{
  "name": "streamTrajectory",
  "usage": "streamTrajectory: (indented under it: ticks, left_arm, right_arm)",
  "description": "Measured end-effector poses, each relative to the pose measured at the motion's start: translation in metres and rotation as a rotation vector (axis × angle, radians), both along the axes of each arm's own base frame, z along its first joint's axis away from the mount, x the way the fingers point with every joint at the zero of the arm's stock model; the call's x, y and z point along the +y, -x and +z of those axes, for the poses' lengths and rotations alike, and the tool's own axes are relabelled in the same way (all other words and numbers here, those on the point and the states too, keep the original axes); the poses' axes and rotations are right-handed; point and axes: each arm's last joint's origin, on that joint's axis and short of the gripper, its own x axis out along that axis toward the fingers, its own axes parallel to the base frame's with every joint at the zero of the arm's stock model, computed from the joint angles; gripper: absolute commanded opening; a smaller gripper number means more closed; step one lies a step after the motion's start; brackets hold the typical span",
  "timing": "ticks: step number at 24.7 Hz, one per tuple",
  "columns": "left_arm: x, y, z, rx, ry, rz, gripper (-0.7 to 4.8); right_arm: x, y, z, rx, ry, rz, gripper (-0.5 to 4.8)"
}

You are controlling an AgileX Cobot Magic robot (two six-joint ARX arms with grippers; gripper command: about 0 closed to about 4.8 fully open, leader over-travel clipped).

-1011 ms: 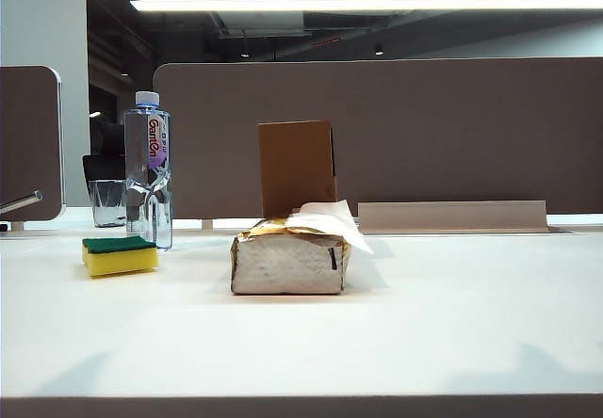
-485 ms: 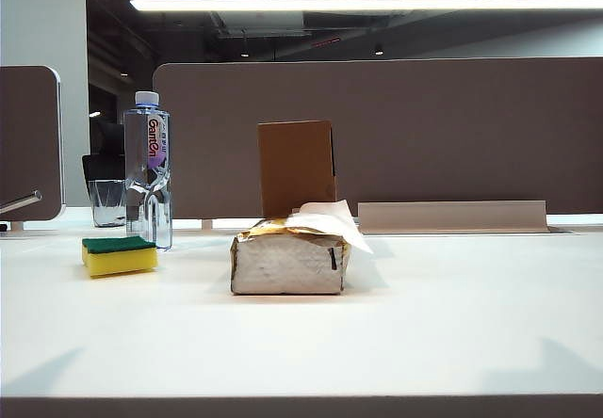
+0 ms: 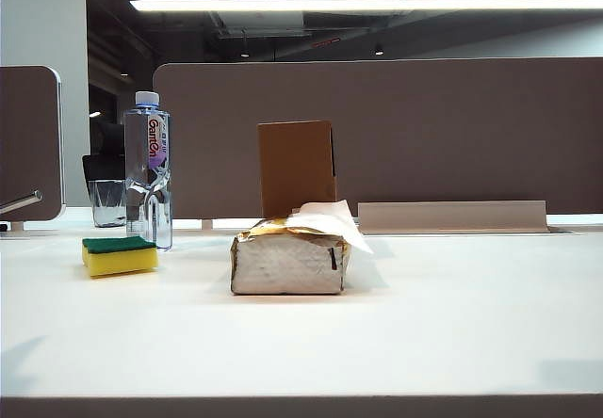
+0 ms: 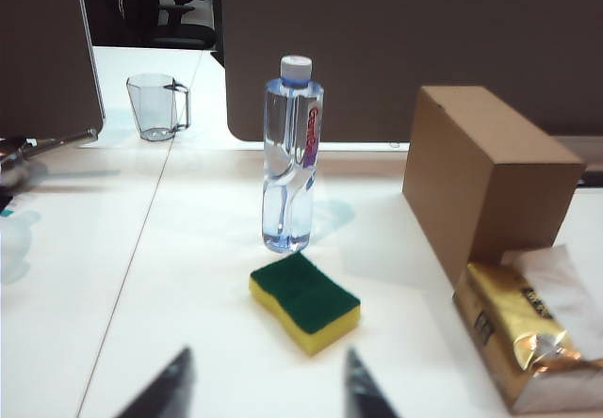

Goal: Move the sponge from right to left to wipe the table, avoiding obstacles on the table, and finally reaching the bottle of mineral water.

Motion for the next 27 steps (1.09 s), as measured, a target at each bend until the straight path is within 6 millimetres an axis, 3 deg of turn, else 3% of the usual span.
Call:
streamTrajectory:
  ticks: [6, 12, 14, 22, 27]
  left_arm:
    - [0.0, -0.019, -0.037, 0.029, 0.015, 0.009, 0.79]
    - [0.001, -0.031, -0.065, 0.019, 0.014, 0.071, 0.4]
    - [0.001, -0.035, -0.077, 0.016, 0.014, 0.072, -0.06]
    - [0.001, -0.04, -0.101, 0.067, 0.008, 0.072, -0.06]
    - [0.001, -0.041, -0.109, 0.091, 0.007, 0.073, -0.06]
  right_arm:
    - [-0.001, -0.011, -0.034, 0.009, -0.048, -0.024, -0.04]
    - [-0.001, -0.024, -0.065, 0.039, -0.046, -0.028, -0.04]
    - [-0.001, -0.026, -0.075, 0.066, -0.047, -0.029, -0.04]
    - [-0.002, -0.03, -0.092, 0.094, 0.02, -0.016, -0.04]
    - [-0.001, -0.03, -0.092, 0.085, 0.074, 0.001, -0.04]
